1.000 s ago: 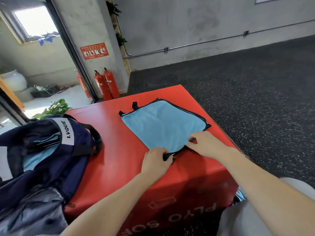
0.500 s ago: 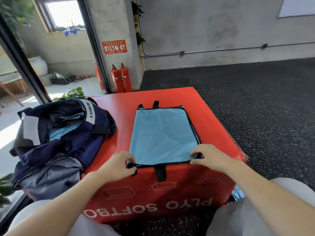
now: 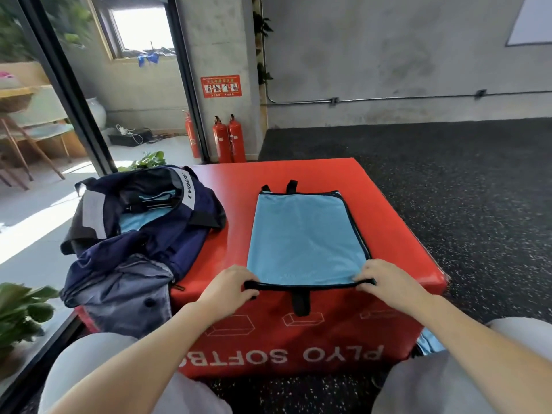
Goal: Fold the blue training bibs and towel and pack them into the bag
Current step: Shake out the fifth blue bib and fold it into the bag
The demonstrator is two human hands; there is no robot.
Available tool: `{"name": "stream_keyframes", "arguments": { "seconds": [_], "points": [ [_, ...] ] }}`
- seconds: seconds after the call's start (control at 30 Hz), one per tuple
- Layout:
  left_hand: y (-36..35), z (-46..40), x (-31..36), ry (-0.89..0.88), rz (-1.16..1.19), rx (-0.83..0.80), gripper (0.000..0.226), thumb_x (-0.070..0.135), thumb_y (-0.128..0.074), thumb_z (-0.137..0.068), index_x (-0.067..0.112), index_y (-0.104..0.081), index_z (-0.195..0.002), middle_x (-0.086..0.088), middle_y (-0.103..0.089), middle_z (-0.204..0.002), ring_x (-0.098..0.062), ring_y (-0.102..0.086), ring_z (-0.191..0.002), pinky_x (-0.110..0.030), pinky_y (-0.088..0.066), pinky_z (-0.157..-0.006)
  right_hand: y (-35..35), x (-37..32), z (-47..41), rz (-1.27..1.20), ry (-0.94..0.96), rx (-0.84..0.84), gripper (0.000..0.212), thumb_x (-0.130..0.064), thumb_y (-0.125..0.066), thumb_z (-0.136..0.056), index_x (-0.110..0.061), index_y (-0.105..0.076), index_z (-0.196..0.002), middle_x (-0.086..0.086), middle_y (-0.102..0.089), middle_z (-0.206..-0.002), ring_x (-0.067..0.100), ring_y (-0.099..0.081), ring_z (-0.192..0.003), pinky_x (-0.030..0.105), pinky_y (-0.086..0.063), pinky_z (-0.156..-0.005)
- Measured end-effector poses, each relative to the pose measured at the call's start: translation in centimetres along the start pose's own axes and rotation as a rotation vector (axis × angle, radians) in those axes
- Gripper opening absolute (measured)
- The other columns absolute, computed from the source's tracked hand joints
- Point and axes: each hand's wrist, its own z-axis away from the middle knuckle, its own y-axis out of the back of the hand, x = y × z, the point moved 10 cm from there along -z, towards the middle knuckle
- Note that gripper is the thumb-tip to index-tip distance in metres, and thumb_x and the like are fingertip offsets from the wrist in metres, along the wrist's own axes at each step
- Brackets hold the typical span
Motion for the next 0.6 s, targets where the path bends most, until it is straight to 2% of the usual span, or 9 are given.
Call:
{"name": "stream_keyframes", "arguments": {
  "seconds": [0.13, 0.23, 0.3, 0.4, 0.5, 0.6],
  "points": [
    [0.7, 0.0, -0.5, 0.04, 0.078, 0.047, 0.009, 0.031, -0.079, -0.082, 0.031, -0.07, -0.082, 0.014, -0.06, -0.079, 0.001, -0.051, -0.079, -0.017, -0.038, -0.072, -0.1, 0.3, 0.1, 0.016, -0.004, 0.01, 0.018, -0.032, -0.062, -0.098, -0.027, -0.072, -0.113, -0.021, -0.048, -0.095, 0.005, -0.05, -0.098, 0.025, -0.042, -0.087],
    [1.6, -0.1, -0.3, 0.056, 0.157, 0.094, 0.01, 0.03, -0.074, -0.088, 0.026, -0.067, -0.083, 0.011, -0.066, -0.082, -0.003, -0.058, -0.083, -0.022, -0.045, -0.076, 0.4, 0.5, -0.1, -0.054, -0.04, 0.042, 0.01, -0.031, -0.061, -0.099, -0.025, -0.065, -0.105, -0.015, -0.054, -0.098, 0.011, -0.054, -0.095, 0.033, -0.046, -0.088],
    [2.3, -0.1, -0.3, 0.103, 0.232, 0.104, 0.011, 0.028, -0.069, -0.094, 0.029, -0.063, -0.085, 0.014, -0.068, -0.077, -0.003, -0.062, -0.077, -0.022, -0.047, -0.071, 1.1, 1.1, -0.1, -0.148, -0.107, 0.074, 0.006, -0.032, -0.06, -0.099, -0.028, -0.063, -0.103, -0.012, -0.061, -0.097, 0.01, -0.058, -0.093, 0.033, -0.046, -0.084],
    [3.8, -0.5, 0.1, 0.145, 0.274, 0.14, 0.031, 0.024, -0.066, -0.096, 0.037, -0.053, -0.071, 0.024, -0.062, -0.065, 0.001, -0.054, -0.058, -0.017, -0.041, -0.056, 2.4, 1.4, -0.4, -0.331, -0.163, 0.104, 0.005, -0.028, -0.063, -0.098, -0.029, -0.065, -0.094, -0.012, -0.071, -0.09, 0.0, -0.063, -0.097, 0.03, -0.046, -0.083],
    [5.5, -1.2, 0.9, 0.153, 0.301, 0.16, 0.035, 0.022, -0.066, -0.096, 0.033, -0.051, -0.066, 0.026, -0.056, -0.053, 0.003, -0.049, -0.052, -0.017, -0.037, -0.054, 4.0, 1.3, -1.0, -0.431, -0.173, 0.117, 0.011, -0.024, -0.067, -0.096, -0.027, -0.071, -0.087, -0.018, -0.073, -0.087, -0.007, -0.064, -0.093, 0.023, -0.046, -0.084],
    [6.9, -2.4, 1.2, 0.144, 0.322, 0.195, 0.035, 0.025, -0.065, -0.097, 0.03, -0.05, -0.066, 0.024, -0.053, -0.05, 0.002, -0.046, -0.049, -0.017, -0.035, -0.052, 5.5, 1.8, -2.2, -0.472, -0.198, 0.163, 0.012, -0.027, -0.066, -0.097, -0.027, -0.073, -0.087, -0.013, -0.074, -0.087, 0.004, -0.067, -0.091, 0.031, -0.05, -0.085]
  ]
}}
